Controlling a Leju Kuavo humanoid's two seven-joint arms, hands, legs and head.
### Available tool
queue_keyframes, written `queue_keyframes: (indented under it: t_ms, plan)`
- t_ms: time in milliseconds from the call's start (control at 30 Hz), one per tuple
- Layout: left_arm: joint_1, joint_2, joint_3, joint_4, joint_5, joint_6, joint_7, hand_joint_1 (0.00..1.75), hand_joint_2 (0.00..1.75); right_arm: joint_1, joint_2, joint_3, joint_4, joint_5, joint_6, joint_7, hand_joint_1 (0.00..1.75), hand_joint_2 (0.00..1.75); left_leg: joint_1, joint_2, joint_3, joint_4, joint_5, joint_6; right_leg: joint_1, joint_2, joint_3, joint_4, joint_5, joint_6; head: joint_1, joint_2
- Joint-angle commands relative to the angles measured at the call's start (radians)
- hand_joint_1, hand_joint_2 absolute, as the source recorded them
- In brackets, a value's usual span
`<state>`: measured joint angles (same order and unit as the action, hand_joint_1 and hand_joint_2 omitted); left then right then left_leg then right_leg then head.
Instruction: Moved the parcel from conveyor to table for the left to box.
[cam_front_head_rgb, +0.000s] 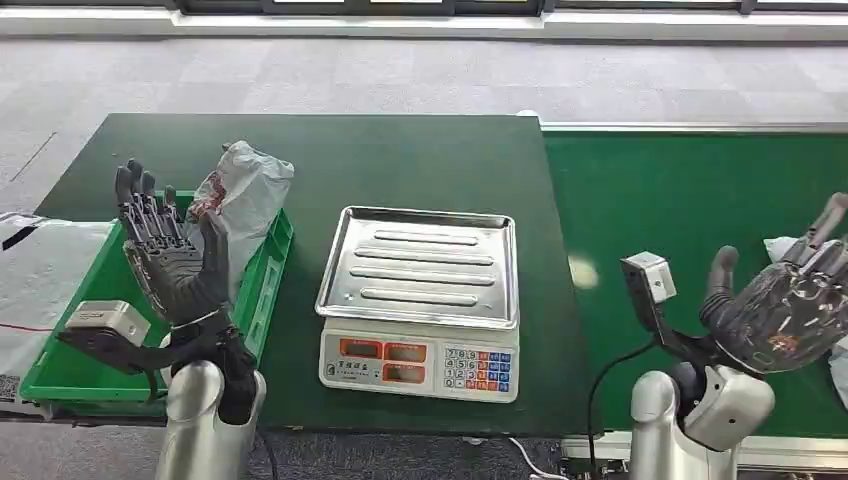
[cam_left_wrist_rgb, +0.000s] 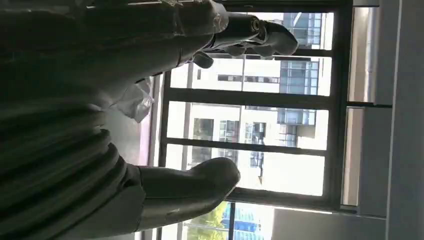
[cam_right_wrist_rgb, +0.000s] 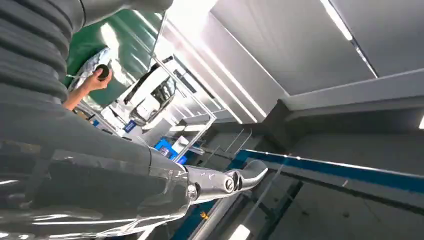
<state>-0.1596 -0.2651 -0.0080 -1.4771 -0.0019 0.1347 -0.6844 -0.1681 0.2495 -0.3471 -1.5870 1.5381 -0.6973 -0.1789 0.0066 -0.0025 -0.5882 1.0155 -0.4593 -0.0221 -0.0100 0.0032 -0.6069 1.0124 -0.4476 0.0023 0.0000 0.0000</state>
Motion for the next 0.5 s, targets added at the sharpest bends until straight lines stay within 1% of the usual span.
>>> queue_keyframes:
  t_ms: [33,67,100,133,167,200,233,300,333,367,400,433,467,500]
  plan:
    - [0.059,-0.005,-0.078,0.098,-0.029,0.017,-0.007,0.00,1.75,0.008,-0.165,0.064,0.169,0.033,-0.001,0.139,0.00,1.75,0.000,-0.001,0.005,-0.005,0.001,0.001,0.000,-0.001,0.006,-0.005,0.000,0.000,0.000,0.000]
    - [0.064,-0.005,-0.076,0.102,-0.022,0.016,-0.013,0.00,1.75,0.018,-0.236,0.103,0.197,0.033,-0.001,0.205,0.00,1.75,0.000,-0.001,0.005,-0.004,0.000,0.001,0.000,-0.001,0.005,-0.004,0.000,0.000,0.000,0.000]
    - [0.070,-0.004,-0.072,0.101,-0.006,0.009,-0.014,0.00,1.75,0.017,-0.276,0.153,0.223,0.033,-0.001,0.278,0.00,1.75,0.000,-0.002,0.006,-0.006,0.001,0.002,0.001,-0.003,0.008,-0.007,0.001,0.001,0.000,0.000]
    - [0.074,-0.001,-0.073,0.098,-0.009,0.012,-0.014,0.00,1.75,0.017,-0.308,0.180,0.251,0.033,-0.001,0.321,0.00,1.75,0.000,-0.001,0.005,-0.004,0.000,0.001,0.001,-0.001,0.006,-0.005,0.000,0.001,0.000,0.000]
    - [0.092,0.006,-0.079,0.091,-0.013,0.016,-0.014,0.00,1.75,0.008,-0.392,0.271,0.311,0.033,-0.001,0.452,0.00,1.75,0.000,0.000,0.005,-0.004,0.000,0.002,0.001,-0.001,0.007,-0.006,0.001,0.001,0.000,0.000]
    - [0.107,0.010,-0.081,0.081,-0.016,0.022,-0.014,0.00,1.75,0.000,-0.365,0.232,0.344,0.033,-0.001,0.431,0.00,1.75,0.000,0.000,0.007,-0.006,0.000,0.002,0.001,0.000,0.008,-0.008,0.001,0.001,0.000,0.000]
    - [0.113,0.011,-0.082,0.079,-0.015,0.024,-0.014,0.00,1.75,-0.002,-0.387,0.233,0.366,0.033,-0.001,0.450,0.00,1.75,0.000,0.001,0.005,-0.003,0.000,0.002,0.000,0.001,0.006,-0.005,0.001,0.001,0.000,0.000]
    - [0.137,0.016,-0.078,0.064,0.001,0.021,-0.014,0.00,1.75,-0.040,-0.416,0.179,0.532,0.033,-0.001,0.482,0.00,1.75,0.000,0.002,0.004,-0.003,-0.001,0.002,0.000,0.001,0.005,-0.004,0.001,0.001,0.000,0.000]
    - [0.139,0.015,-0.074,0.063,0.008,0.018,-0.014,0.00,1.75,-0.057,-0.443,0.198,0.590,0.033,-0.001,0.511,0.00,1.75,0.000,0.002,0.006,-0.004,-0.001,0.003,-0.001,0.001,0.007,-0.006,0.001,0.002,0.000,0.000]
    - [0.142,0.016,-0.070,0.064,0.011,0.020,-0.014,0.00,1.75,-0.071,-0.428,0.156,0.604,0.033,-0.001,0.490,0.00,1.75,0.000,0.002,0.007,-0.005,-0.001,0.004,-0.001,0.001,0.009,-0.008,0.001,0.002,0.000,0.000]
    - [0.142,0.016,-0.063,0.065,0.009,0.020,-0.014,0.00,1.75,-0.097,-0.455,0.115,0.683,0.033,-0.001,0.467,0.00,1.75,0.001,0.002,0.006,-0.003,-0.002,0.003,-0.001,0.001,0.007,-0.005,0.000,0.001,0.000,0.000]
    - [0.149,0.027,-0.065,0.073,-0.001,0.043,-0.007,0.00,1.75,-0.152,-0.542,0.187,0.832,0.033,-0.001,0.582,0.00,1.75,0.001,0.001,0.005,-0.003,-0.002,0.004,-0.001,0.000,0.006,-0.005,0.000,0.001,0.000,0.000]
    - [0.161,0.035,-0.061,0.062,0.003,0.046,-0.008,0.00,1.75,-0.180,-0.554,0.112,0.860,0.000,-0.001,0.493,0.00,1.75,-0.001,0.000,0.006,-0.004,-0.001,0.004,-0.001,-0.002,0.008,-0.006,0.001,0.002,0.000,0.000]
    - [0.169,0.037,-0.058,0.052,0.003,0.047,-0.008,0.00,1.75,-0.190,-0.551,0.064,0.864,-0.019,-0.001,0.440,0.00,1.75,-0.001,0.000,0.003,-0.002,-0.002,0.005,-0.003,-0.002,0.005,-0.004,0.000,0.003,0.000,0.000]
